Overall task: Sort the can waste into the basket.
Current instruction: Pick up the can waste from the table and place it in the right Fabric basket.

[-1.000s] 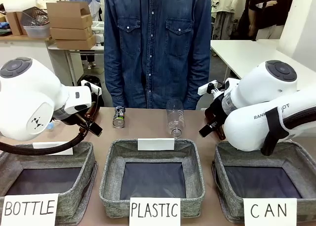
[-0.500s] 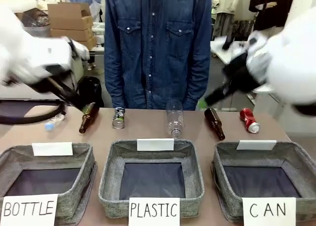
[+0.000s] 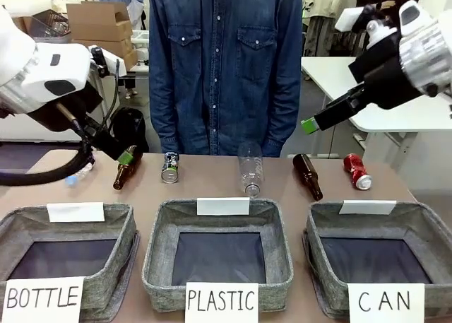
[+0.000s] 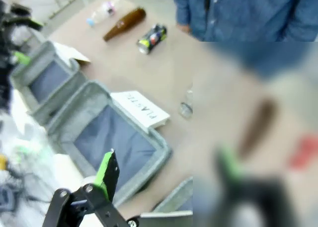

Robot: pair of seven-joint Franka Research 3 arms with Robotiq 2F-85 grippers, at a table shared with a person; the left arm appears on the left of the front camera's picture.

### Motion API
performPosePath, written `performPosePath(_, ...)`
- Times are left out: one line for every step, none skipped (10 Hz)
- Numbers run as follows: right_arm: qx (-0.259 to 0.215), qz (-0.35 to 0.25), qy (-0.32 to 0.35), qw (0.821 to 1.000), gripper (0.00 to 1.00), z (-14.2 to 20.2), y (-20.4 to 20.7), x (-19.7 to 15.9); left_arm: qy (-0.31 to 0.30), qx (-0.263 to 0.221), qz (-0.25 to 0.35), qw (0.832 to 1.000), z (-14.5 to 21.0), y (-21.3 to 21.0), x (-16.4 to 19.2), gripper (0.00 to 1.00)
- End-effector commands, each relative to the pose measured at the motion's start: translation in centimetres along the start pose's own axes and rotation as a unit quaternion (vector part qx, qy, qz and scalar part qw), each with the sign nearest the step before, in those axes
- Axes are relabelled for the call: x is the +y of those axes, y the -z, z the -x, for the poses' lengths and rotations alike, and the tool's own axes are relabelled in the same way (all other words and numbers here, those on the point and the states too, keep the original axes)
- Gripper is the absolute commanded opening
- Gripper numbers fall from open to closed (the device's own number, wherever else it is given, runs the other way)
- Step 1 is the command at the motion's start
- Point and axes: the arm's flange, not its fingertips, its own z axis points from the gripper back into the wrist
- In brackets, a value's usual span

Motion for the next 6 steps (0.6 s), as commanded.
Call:
performPosePath(-0.037, -0.183, 0.190, 0.964, 1.00, 0.3, -2.3, -2.9, 0.043, -0.066, 0.300, 0.951, 2.1, -3.8, 2.1, 1.00)
performPosePath(-0.049, -0.207, 0.327, 0.921, 1.00, 0.7, -3.1, -5.5, -0.001, -0.095, 0.336, 0.937, 3.2, -4.4, 3.9, 1.00)
performPosePath(-0.068, -0.256, 0.403, 0.876, 1.00, 1.8, -3.2, -7.9, -0.047, -0.136, 0.404, 0.903, 4.3, -3.8, 5.9, 1.00)
performPosePath(-0.086, -0.292, 0.433, 0.848, 1.00, 2.7, -3.2, -9.4, -0.075, -0.180, 0.443, 0.875, 4.9, -2.9, 7.0, 1.00)
performPosePath(-0.110, -0.313, 0.443, 0.833, 1.00, 3.5, -3.6, -10.6, -0.109, -0.216, 0.454, 0.858, 5.7, -2.2, 8.1, 1.00)
performPosePath(-0.128, -0.317, 0.461, 0.819, 1.00, 4.4, -4.1, -11.9, -0.138, -0.264, 0.458, 0.837, 7.0, -2.3, 9.2, 1.00)
